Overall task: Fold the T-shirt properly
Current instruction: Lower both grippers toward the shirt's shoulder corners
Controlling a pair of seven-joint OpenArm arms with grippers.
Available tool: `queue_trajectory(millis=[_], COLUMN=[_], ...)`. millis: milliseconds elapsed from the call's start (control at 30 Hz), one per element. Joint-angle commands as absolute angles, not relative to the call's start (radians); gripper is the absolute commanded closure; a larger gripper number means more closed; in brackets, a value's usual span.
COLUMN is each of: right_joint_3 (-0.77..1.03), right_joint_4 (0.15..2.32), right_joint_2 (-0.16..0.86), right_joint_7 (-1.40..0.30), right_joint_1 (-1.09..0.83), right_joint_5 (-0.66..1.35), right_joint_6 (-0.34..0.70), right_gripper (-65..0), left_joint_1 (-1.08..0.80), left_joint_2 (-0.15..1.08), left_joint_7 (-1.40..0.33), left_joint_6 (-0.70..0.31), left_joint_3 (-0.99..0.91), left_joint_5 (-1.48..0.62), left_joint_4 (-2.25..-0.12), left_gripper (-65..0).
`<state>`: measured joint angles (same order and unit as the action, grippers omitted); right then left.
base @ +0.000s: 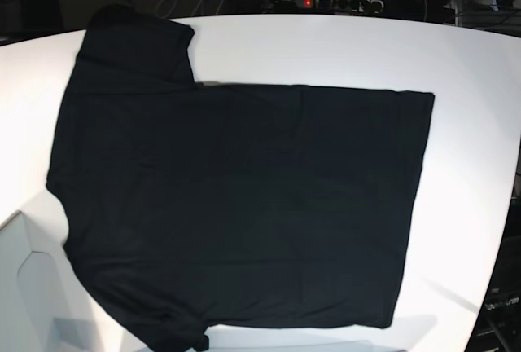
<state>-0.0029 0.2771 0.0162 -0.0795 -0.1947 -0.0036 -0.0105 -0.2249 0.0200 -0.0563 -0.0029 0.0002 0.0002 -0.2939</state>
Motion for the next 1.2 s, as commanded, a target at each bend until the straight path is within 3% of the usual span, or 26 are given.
queue_trajectory(millis=[0, 333, 667, 967, 1167], right_joint_3=[-0.005, -0.005, -0.007, 0.004, 0.062], right_joint_4=[0.280, 0.326, 0.886, 1.446, 1.863], right_joint_2=[0.016, 0.019, 0.024, 0.094, 0.124], right_joint_7=[-0.082, -0.070, -0.082, -0.085, -0.197], right_joint_1=[-0.197, -0.245, -0.625, -0.951, -1.098], right_joint_5=[-0.004, -0.004, -0.004, -0.001, -0.001], right_joint_6=[0.004, 0.005, 0.005, 0.005, 0.005], right_gripper=[0.0, 0.0, 0.0, 0.0, 0.0], left_joint_1=[-0.231, -0.275, -0.588, -0.905, -1.061], left_joint_2=[0.024, 0.079, 0.186, 0.308, 0.371], left_joint_7=[-0.065, -0.058, -0.021, -0.021, -0.018], left_joint_6=[0.004, -0.002, 0.002, 0.004, 0.005], left_joint_3=[0.001, -0.005, -0.007, -0.007, -0.076], left_joint_5=[0.005, -0.001, -0.012, -0.229, -0.297], left_joint_4=[-0.302, -0.314, -0.777, -1.319, -1.636], left_gripper=[0.0, 0.0, 0.0, 0.0, 0.0])
